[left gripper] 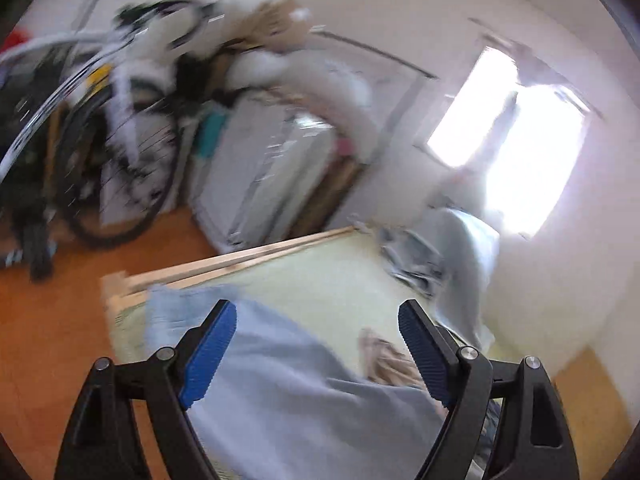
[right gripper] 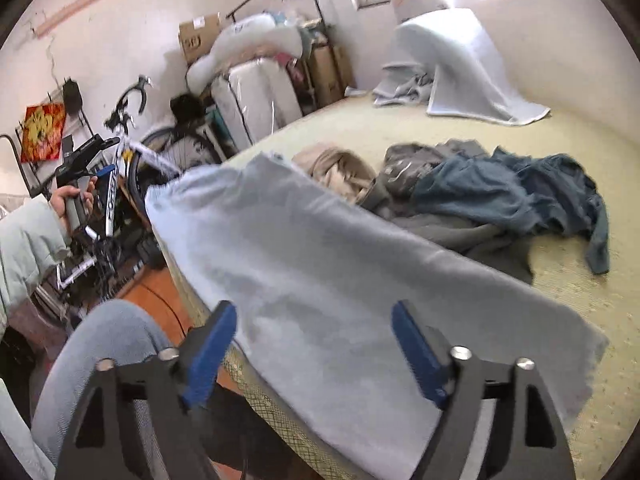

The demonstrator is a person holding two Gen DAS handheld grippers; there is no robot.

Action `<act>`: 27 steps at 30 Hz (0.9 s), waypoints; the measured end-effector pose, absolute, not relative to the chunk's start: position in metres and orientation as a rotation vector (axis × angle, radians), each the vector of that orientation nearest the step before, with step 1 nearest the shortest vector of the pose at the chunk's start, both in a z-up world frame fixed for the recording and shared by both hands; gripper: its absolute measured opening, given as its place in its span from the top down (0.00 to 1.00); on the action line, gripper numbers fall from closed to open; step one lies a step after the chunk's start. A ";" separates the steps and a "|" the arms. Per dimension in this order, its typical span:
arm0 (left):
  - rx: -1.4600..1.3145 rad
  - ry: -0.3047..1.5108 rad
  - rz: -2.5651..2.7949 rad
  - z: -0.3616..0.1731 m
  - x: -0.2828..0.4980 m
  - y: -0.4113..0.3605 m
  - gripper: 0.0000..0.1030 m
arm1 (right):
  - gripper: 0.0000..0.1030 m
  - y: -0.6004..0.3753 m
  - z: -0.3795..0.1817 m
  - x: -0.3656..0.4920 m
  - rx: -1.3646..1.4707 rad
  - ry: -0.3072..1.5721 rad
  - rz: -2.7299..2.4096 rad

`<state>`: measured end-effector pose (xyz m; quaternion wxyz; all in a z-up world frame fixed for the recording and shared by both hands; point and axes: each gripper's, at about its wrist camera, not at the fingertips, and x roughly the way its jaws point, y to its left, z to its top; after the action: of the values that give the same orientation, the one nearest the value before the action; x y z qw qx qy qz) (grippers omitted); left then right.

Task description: Fold clothes

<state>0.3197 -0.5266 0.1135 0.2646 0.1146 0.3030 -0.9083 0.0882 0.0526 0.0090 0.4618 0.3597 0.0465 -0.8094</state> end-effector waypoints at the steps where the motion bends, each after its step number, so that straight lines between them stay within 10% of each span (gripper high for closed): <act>1: 0.313 0.788 -2.490 0.123 0.310 -0.509 0.16 | 0.15 0.061 0.014 0.088 0.867 0.103 -2.005; 10: 0.394 0.574 -2.771 0.167 0.242 -0.332 0.16 | 0.00 0.148 0.059 0.084 0.715 -0.033 -2.180; 27: 0.842 0.070 -3.105 0.045 0.159 0.005 0.16 | 0.00 0.267 0.054 0.079 0.820 -0.099 -2.657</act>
<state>0.1595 0.0047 0.0449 -0.0383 0.2616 0.0217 -0.9642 0.0793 0.2670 0.0541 0.1788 0.2898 -0.0349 -0.9396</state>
